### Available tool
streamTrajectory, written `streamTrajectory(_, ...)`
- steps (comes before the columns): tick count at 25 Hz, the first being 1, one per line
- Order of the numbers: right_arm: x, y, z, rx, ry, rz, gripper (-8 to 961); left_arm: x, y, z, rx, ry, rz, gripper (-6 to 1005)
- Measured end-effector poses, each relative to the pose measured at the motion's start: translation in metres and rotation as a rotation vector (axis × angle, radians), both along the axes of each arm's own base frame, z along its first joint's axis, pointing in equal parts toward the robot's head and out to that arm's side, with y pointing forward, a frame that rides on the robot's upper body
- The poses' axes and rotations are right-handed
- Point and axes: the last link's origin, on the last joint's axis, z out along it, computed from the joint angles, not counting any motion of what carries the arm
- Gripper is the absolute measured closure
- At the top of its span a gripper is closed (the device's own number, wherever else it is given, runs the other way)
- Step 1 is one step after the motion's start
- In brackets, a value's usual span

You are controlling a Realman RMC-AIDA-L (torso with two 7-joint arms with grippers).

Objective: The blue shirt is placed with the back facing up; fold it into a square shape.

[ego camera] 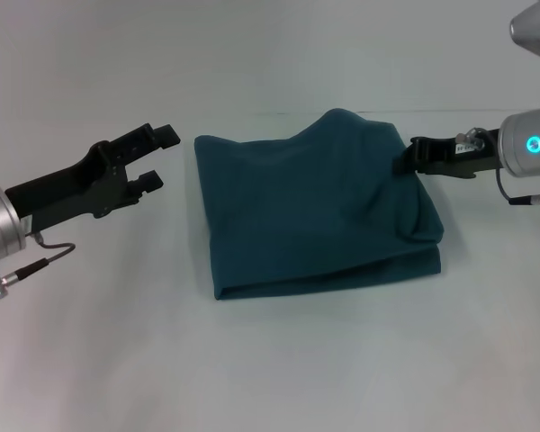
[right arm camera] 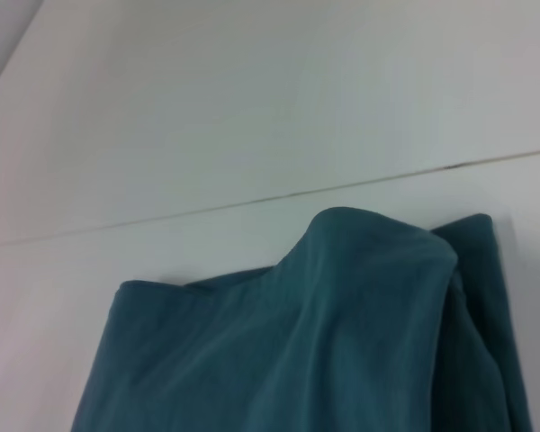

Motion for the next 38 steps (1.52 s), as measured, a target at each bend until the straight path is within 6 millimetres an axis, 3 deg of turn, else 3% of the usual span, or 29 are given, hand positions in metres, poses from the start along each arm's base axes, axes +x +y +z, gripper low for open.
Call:
streamTrajectory(16, 0.008, 0.002, -0.008, 0.012, -0.049, -0.013, 853, -0.001, -0.001, -0.002, -0.006, -0.006, 0.008, 37)
streamTrajectory(21, 0.009, 0.005, -0.006, 0.038, -0.056, -0.015, 616, -0.002, -0.001, -0.002, -0.006, -0.006, 0.009, 37)
streamTrajectory(27, 0.005, 0.012, -0.007, 0.09, -0.062, -0.009, 571, 0.0, 0.0, -0.002, -0.005, -0.007, 0.005, 38)
streamTrajectory(38, -0.003, 0.018, -0.024, 0.125, -0.081, -0.004, 579, -0.002, 0.002, -0.002, 0.002, -0.004, 0.02, 38)
